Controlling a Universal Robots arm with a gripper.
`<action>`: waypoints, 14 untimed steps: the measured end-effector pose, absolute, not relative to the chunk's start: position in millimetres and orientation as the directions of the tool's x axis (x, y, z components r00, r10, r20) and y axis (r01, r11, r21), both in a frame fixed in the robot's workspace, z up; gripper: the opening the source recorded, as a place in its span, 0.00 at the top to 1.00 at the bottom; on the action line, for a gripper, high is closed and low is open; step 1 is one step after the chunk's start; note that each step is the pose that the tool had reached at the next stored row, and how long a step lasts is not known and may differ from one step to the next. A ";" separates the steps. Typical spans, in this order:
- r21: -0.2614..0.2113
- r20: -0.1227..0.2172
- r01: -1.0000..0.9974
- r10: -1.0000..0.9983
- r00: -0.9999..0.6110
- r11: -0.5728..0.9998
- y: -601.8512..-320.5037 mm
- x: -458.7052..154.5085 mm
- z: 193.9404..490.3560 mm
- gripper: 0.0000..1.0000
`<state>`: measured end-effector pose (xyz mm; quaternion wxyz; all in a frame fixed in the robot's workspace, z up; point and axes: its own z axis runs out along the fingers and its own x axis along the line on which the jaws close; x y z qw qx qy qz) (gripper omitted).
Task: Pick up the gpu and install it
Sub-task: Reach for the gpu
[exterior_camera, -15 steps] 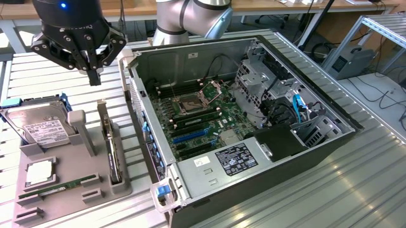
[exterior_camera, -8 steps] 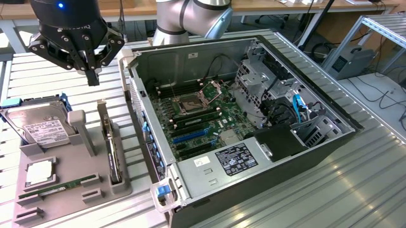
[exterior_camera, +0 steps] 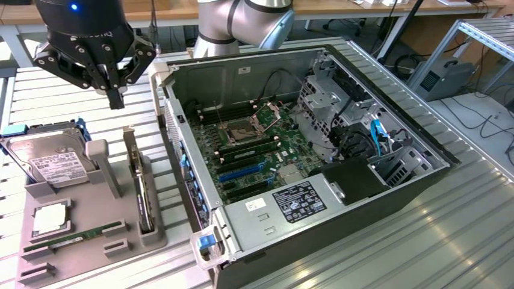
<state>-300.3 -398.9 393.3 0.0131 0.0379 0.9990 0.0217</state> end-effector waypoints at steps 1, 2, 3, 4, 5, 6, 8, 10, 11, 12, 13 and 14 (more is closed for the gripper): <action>0.044 -0.024 0.075 0.076 -0.997 0.996 -398.9 -300.5 393.3 0.89; 0.044 -0.024 0.075 0.076 -0.997 0.996 -398.9 -300.8 393.3 0.89; 0.044 -0.024 0.075 0.076 -0.997 0.996 -399.0 -301.0 393.3 0.89; 0.044 -0.024 0.075 0.076 -0.997 0.996 -398.9 -301.3 393.3 0.89; 0.044 -0.024 0.075 0.076 -0.997 0.996 -398.9 -301.5 393.3 0.89; 0.044 -0.024 0.075 0.076 -0.997 0.996 -398.9 -301.7 393.3 0.89; 0.044 -0.024 0.075 0.076 -0.997 0.996 -399.0 -302.2 393.3 0.89; 0.044 -0.024 0.075 0.076 -0.997 0.996 -398.9 -302.7 393.3 0.89; 0.044 -0.024 0.075 0.076 -0.997 0.996 -398.9 -303.0 393.3 0.89; 0.044 -0.024 0.075 0.076 -0.997 0.996 -398.9 -303.4 393.3 0.89; 0.044 -0.024 0.075 0.076 -0.997 0.996 -398.9 -303.6 393.3 0.89; 0.044 -0.024 0.075 0.076 -0.997 0.996 -398.9 -304.0 393.3 0.89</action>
